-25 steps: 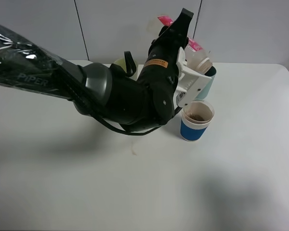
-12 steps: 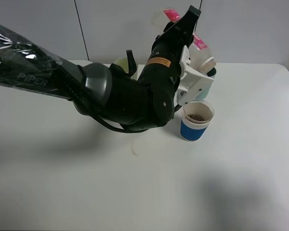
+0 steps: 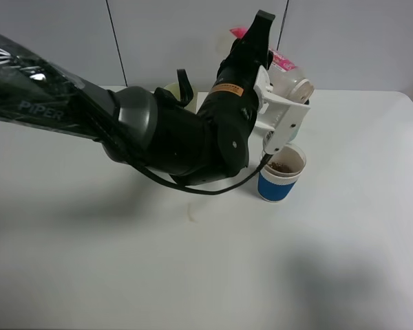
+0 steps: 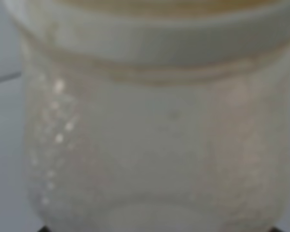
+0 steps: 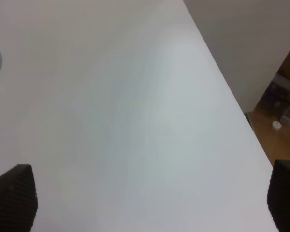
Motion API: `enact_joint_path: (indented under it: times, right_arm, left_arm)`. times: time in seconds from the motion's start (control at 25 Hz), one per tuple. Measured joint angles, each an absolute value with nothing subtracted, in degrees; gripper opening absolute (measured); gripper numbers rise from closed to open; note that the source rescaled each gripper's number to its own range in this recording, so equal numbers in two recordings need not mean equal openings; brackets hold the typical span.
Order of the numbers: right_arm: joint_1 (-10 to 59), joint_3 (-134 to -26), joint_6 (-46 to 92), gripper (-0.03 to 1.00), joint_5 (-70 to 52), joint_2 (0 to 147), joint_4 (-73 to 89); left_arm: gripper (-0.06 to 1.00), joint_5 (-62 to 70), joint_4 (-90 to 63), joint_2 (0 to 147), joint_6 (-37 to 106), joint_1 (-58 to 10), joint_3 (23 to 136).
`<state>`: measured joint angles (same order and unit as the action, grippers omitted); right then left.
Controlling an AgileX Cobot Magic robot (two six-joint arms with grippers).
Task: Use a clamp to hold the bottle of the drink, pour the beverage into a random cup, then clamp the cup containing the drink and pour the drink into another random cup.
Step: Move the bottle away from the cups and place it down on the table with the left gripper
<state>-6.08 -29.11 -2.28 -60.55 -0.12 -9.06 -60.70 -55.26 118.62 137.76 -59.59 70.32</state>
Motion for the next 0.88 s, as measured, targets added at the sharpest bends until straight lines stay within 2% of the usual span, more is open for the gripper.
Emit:
enact_joint_path:
  times: [0.36, 0.48, 0.8, 0.88]
  right_arm:
    - [-6.08, -29.11, -2.28, 0.85, -60.55, -0.12, -9.06]
    - [-6.08, -29.11, -2.28, 0.85, -60.55, -0.12, -9.06]
    - [-6.08, -29.11, -2.28, 0.85, -60.55, -0.12, -9.06]
    - [-6.08, -29.11, -2.28, 0.85, -60.55, -0.12, -9.06]
  left_arm:
    - [0.05, -48.65, -61.31, 113.96, 117.95, -58.34, 68.60]
    - [0.05, -45.62, -59.51, 110.65, 110.20, -57.30, 64.25]
    - [0.05, -43.34, -50.09, 98.38, 77.79, -53.70, 49.83]
    - [0.05, -43.22, -48.47, 96.70, 74.12, -53.03, 47.74]
